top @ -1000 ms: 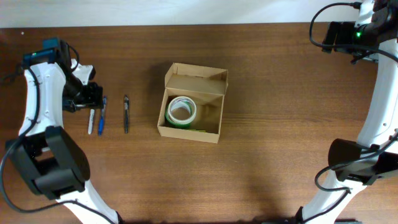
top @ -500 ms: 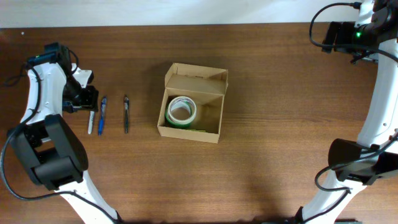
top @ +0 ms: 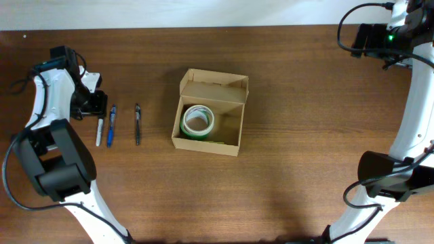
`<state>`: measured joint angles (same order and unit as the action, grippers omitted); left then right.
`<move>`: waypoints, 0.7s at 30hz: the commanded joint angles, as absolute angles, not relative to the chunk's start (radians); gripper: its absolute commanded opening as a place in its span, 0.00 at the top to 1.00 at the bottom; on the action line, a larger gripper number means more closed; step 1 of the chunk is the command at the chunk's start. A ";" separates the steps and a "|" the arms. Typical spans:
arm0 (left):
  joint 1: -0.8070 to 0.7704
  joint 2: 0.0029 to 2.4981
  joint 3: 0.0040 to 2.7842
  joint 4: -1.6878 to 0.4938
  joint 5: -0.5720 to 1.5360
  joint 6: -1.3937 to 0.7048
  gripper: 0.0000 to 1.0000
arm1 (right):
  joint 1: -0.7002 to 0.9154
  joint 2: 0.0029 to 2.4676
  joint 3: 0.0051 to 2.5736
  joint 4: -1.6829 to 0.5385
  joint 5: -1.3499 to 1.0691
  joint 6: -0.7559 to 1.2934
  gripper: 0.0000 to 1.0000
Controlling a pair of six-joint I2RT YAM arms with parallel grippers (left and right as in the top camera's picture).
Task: Pack container
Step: 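Move the left gripper to the black marker and grasp it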
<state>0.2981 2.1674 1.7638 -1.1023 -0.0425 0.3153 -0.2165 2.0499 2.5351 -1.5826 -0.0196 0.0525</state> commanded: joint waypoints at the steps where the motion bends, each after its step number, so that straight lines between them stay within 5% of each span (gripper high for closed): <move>1: 0.306 2.217 1.778 -1.099 -0.045 0.319 0.40 | -0.223 2.055 2.534 -1.582 -0.026 0.058 0.01; 13: 0.306 2.309 1.778 -1.084 -0.045 0.318 0.51 | -0.223 2.055 2.534 -1.582 -0.026 0.058 0.01; 20: 0.306 2.331 1.777 -1.089 -0.046 0.289 0.98 | -0.223 2.055 2.534 -1.582 -0.026 0.058 0.01; 21: 0.306 2.331 1.777 -1.089 -0.044 0.282 0.98 | -0.223 2.055 2.534 -1.582 -0.026 0.058 0.01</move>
